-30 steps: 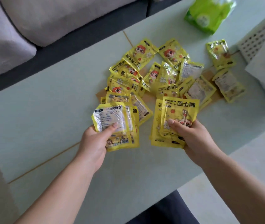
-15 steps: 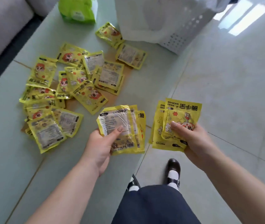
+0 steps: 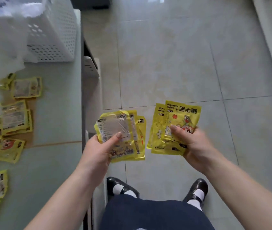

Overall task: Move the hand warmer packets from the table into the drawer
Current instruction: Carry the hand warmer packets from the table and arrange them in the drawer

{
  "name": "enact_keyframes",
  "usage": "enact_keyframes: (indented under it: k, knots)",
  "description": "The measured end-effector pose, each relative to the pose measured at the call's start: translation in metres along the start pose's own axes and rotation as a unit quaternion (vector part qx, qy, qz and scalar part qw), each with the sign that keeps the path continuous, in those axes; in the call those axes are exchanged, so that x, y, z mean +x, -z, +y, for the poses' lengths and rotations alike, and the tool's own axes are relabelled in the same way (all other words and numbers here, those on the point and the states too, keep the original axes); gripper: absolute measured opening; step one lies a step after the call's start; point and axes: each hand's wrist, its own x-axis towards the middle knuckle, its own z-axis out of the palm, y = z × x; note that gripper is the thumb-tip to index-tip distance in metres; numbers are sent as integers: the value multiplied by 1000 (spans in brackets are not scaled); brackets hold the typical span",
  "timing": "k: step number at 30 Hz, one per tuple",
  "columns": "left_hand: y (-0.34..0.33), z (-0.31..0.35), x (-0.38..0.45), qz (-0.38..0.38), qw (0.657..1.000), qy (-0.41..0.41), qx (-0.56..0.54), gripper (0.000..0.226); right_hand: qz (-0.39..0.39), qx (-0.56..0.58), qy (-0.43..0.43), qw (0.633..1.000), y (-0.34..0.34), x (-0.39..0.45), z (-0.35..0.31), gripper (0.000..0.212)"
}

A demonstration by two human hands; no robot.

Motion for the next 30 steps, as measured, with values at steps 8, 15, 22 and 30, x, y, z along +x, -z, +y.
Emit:
enact_keyframes:
  k: [8,15,22,30]
  knots:
    - [-203,-64,-17,-87,990,25,105,24,93,110,44,989,212,-35,-20,42]
    - [-397,-143,-61,-173,969,61,167,38,211,198,47,956,407,-93,-21,52]
    - [-544,-222,-113,-250,933,101,239,28,315,294,66,900,556,-160,1,43]
    - [-651,-279,-138,-275,899,119,320,46,362,367,76,853,658,-198,30,60]
